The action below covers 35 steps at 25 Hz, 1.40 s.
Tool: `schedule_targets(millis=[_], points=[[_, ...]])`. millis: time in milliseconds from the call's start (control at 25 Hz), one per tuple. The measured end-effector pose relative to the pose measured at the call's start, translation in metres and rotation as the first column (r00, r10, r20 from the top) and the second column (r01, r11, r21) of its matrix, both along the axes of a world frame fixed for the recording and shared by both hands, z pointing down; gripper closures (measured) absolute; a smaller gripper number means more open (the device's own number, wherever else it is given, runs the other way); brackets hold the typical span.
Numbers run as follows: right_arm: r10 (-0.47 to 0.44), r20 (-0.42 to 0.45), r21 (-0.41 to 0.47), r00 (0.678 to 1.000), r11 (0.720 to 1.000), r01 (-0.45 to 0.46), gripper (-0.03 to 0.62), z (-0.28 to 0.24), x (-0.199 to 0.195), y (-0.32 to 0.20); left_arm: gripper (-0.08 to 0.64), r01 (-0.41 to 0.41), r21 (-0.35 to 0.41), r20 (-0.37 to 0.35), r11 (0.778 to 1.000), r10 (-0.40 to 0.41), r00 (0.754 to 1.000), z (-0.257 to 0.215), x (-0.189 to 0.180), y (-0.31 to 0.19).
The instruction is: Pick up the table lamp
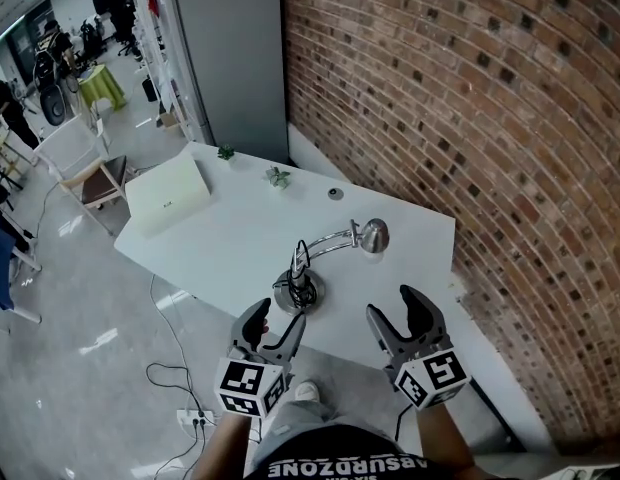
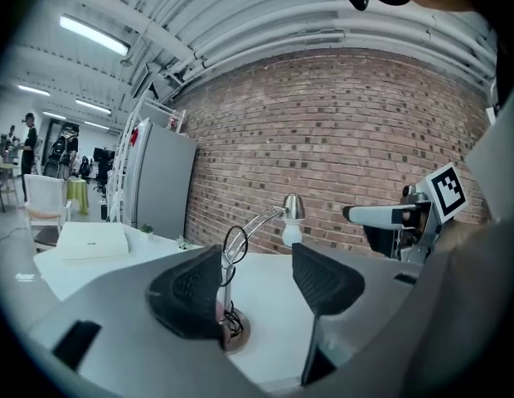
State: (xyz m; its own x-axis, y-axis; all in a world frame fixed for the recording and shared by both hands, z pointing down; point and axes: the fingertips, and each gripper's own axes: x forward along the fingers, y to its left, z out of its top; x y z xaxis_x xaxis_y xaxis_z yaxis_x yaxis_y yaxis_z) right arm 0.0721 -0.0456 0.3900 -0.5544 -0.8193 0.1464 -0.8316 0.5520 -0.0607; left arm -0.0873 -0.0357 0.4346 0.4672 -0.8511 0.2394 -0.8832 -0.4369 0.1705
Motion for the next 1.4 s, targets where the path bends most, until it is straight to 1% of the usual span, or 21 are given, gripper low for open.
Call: schedule_targets(millis=[120,360,560,840,1040,1320,1400], points=[[0.012,-0.012,-0.017,1.000,1.000,-0.012,0.331,0.007,-0.003,-0.007,0.299,-0.018,-0.007,0.017,1.000,0.018,1.000,0.005,-0.006,-0.007],[0.032,-0.025,-0.039,0.999,0.999,-0.033,0.330,0.019,-0.004,-0.012,0.296,-0.035,-0.029,0.033,0.999,0.036,0.999,0.018,-0.016,-0.014],[0.053,-0.043,-0.050,0.998,0.997,-0.055,0.325,0.021,0.003,-0.020,0.290,-0.040,-0.073,0.054,0.997,0.044,0.998,0.036,-0.018,-0.021],[0.080,-0.064,-0.062,0.995,0.994,-0.084,0.313,0.023,0.013,-0.042,0.290,-0.056,-0.093,0.065,0.994,0.063,0.996,0.046,-0.016,-0.036],[0.077,-0.071,-0.061,0.995,0.995,-0.081,0.284,0.022,0.009,-0.065,0.290,-0.074,-0.109,0.077,0.991,0.082,0.994,0.054,-0.013,-0.054],[0.065,-0.085,-0.070,0.994,0.995,-0.071,0.278,0.019,0.006,-0.089,0.290,-0.101,-0.136,0.105,0.986,0.116,0.988,0.066,-0.006,-0.073],[0.062,-0.085,-0.063,0.994,0.996,-0.068,0.277,0.015,0.006,-0.095,0.290,-0.111,-0.132,0.116,0.985,0.126,0.985,0.067,-0.003,-0.080]])
